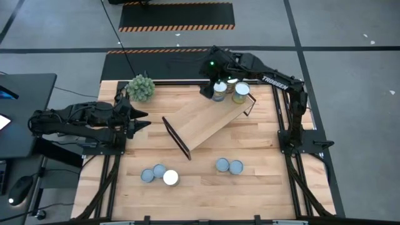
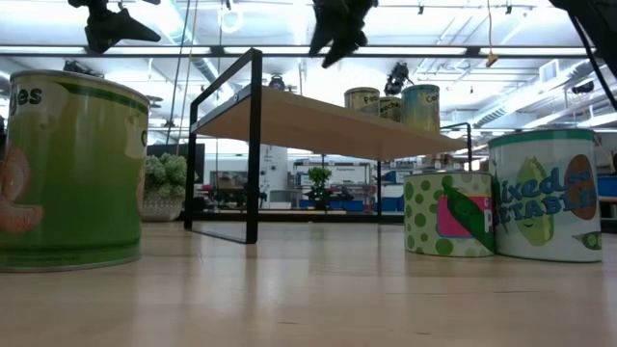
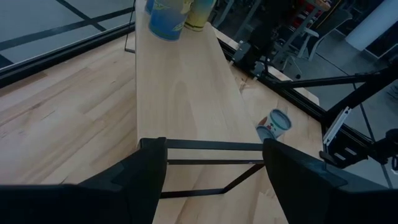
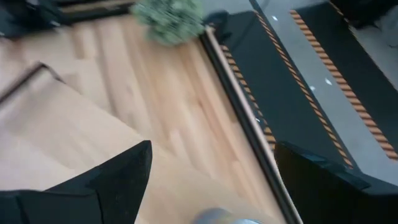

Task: Pick and place cans onto a shelf
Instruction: Put the canned oranges on the shelf

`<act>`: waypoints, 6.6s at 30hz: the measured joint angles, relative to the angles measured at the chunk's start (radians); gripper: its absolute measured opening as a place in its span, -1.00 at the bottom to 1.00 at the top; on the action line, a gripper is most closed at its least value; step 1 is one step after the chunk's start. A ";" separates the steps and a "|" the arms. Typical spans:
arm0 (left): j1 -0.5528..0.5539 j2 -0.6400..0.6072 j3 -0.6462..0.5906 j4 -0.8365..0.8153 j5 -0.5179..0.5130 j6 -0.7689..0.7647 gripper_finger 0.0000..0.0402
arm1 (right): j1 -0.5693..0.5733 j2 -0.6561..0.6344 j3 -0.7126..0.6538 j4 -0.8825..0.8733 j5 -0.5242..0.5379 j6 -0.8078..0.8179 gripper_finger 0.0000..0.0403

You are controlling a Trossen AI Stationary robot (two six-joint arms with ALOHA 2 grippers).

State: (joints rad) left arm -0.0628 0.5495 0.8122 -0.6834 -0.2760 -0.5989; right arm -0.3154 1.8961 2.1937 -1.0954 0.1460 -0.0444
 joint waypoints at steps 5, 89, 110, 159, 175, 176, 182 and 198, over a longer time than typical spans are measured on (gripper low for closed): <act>0.000 0.000 0.000 0.000 0.007 -0.001 0.34 | 0.091 0.000 0.000 0.046 -0.027 0.038 0.73; -0.609 1.100 0.000 0.776 -0.094 -0.123 0.56 | 1.009 -0.021 -0.228 -0.211 0.154 0.741 0.72; -0.570 1.282 0.164 0.884 -0.221 0.065 0.56 | 1.003 -0.019 -0.530 0.191 0.205 0.913 0.73; -0.605 0.999 0.315 0.385 -0.200 -0.022 -0.06 | 0.844 0.018 -0.582 0.386 -0.043 0.032 0.99; -0.605 0.883 0.315 0.253 -0.198 -0.085 -0.14 | 0.829 0.102 -0.582 0.372 -0.078 -0.092 0.99; -0.605 0.880 0.315 0.250 -0.198 -0.093 -0.14 | 0.829 0.107 -0.582 0.365 -0.080 -0.098 0.99; -0.614 0.877 0.315 0.243 -0.198 -0.110 -0.14 | 0.829 0.131 -0.581 0.365 -0.092 -0.135 0.98; -0.616 0.877 0.315 0.220 -0.198 -0.129 -0.14 | 0.823 0.128 -0.582 0.316 -0.087 -0.086 0.55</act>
State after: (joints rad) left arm -0.6785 1.4261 1.1267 -0.4639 -0.4740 -0.7279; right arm 0.5079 2.0237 1.6119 -0.7798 0.0585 -0.1309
